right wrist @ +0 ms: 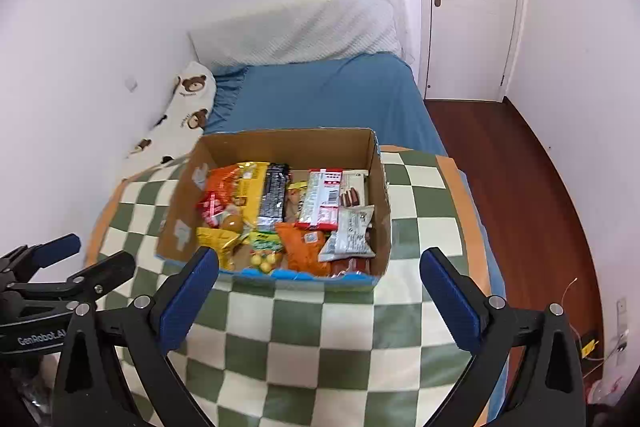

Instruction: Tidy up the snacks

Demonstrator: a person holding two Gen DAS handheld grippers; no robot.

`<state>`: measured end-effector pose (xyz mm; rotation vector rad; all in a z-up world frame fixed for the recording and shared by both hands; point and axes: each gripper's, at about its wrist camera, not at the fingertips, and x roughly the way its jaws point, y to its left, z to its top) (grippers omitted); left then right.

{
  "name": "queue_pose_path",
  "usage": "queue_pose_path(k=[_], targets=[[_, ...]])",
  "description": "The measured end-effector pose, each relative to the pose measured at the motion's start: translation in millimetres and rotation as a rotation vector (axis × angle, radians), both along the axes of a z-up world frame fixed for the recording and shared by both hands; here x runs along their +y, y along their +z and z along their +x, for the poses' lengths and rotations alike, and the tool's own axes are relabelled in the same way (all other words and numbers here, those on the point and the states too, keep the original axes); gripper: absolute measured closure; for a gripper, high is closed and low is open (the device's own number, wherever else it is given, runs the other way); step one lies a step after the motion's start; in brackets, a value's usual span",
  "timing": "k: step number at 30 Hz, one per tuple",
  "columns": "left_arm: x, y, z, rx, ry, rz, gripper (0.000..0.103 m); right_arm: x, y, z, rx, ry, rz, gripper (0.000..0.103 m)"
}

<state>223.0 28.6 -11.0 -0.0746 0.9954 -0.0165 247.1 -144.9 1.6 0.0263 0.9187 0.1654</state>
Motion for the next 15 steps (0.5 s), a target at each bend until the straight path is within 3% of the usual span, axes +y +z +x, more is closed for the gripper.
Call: queue_pose_path(k=[15], targets=[[-4, 46, -67, -0.122, 0.009, 0.043, 0.000, -6, 65, -95, -0.124, -0.009, -0.037, 0.000]])
